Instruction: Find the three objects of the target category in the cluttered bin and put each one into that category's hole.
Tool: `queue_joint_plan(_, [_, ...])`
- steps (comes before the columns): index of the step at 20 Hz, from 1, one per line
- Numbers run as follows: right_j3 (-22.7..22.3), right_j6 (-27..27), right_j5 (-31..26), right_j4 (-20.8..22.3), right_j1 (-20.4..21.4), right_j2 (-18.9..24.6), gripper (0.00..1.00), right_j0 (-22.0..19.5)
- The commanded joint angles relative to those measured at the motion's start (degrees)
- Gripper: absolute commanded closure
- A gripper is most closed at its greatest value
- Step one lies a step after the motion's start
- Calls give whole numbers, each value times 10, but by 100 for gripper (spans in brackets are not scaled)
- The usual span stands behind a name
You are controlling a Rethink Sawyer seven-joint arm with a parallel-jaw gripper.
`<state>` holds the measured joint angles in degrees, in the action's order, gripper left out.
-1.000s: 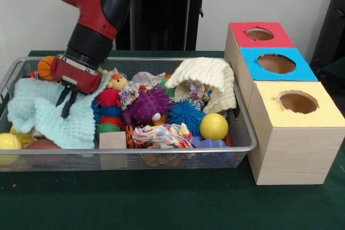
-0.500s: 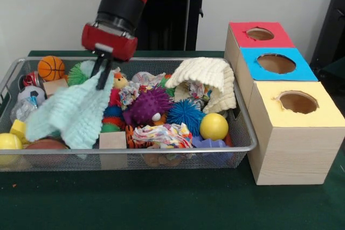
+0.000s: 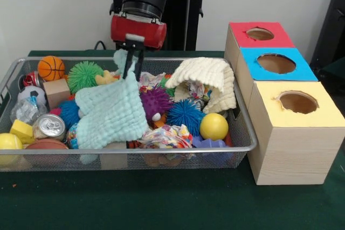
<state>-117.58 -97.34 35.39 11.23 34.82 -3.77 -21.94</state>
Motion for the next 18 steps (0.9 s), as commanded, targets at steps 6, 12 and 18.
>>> queue_joint_plan(6, [-37, -150, -129, -1, -43, 142, 100, -52])
queue_joint_plan(12, [-28, -129, -126, -26, -51, 108, 0, -22])
queue_joint_plan(18, [-47, -138, -132, -45, -11, 103, 0, -5])
